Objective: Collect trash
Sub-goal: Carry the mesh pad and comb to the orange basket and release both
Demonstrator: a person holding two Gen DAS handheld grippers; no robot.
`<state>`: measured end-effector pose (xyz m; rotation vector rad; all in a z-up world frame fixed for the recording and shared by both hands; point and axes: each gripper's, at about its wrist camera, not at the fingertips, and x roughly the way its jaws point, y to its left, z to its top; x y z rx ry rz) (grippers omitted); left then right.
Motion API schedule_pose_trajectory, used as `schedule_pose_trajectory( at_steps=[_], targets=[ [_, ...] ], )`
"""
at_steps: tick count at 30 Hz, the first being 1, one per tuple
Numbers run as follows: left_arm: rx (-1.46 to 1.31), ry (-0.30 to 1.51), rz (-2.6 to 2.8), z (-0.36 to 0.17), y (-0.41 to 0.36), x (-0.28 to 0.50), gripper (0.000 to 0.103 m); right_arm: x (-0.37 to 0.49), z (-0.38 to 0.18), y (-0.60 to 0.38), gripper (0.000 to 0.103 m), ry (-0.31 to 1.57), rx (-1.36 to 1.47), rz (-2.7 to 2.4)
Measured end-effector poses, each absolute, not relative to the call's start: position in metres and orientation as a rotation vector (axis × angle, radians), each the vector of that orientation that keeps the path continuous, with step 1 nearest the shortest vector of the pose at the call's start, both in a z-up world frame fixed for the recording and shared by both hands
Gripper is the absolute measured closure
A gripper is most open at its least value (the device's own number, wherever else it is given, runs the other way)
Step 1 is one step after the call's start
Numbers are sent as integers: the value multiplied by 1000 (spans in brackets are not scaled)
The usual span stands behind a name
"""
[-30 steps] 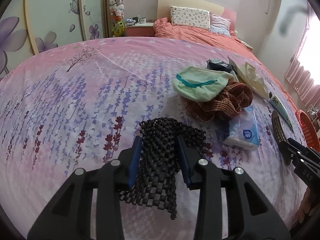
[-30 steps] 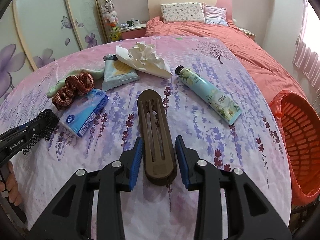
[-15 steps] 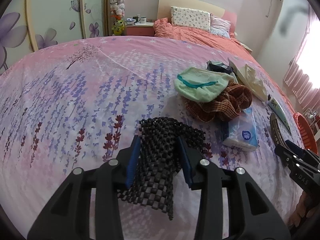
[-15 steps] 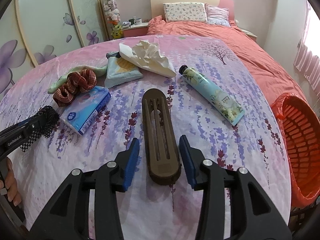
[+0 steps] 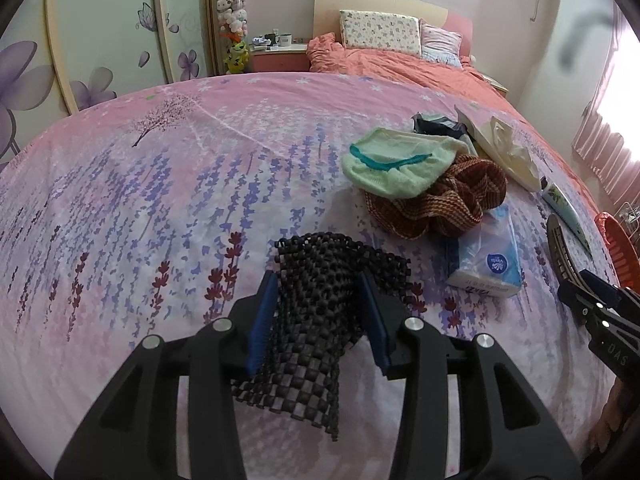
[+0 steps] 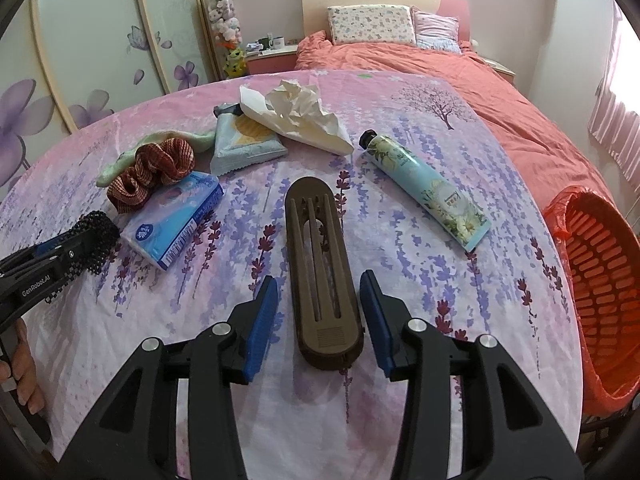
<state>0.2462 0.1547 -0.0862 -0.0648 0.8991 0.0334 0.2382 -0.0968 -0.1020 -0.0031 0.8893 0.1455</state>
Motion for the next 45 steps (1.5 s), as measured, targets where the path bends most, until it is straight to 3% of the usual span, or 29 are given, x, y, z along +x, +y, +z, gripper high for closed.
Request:
schedule_pose_trajectory(
  at_steps=[19, 21, 23, 25, 37, 45],
  targets=[
    [8, 901, -32, -86, 164, 236, 56, 235, -102, -94, 57, 889, -23, 134],
    [24, 894, -55, -86, 165, 233, 59, 233, -101, -95, 68, 886, -11, 123],
    [25, 888, -101, -85, 165, 229, 81, 228, -101, -98, 70, 886, 6, 115],
    [40, 883, -132, -85, 161, 226, 91, 223, -100, -98, 70, 884, 11, 120],
    [52, 778, -168, -52, 148, 197, 93, 195, -77, -130, 70, 791, 92, 74],
    [25, 707, -278, -8, 80, 194, 93, 182, -48, -197, 70, 702, 160, -19]
  ],
)
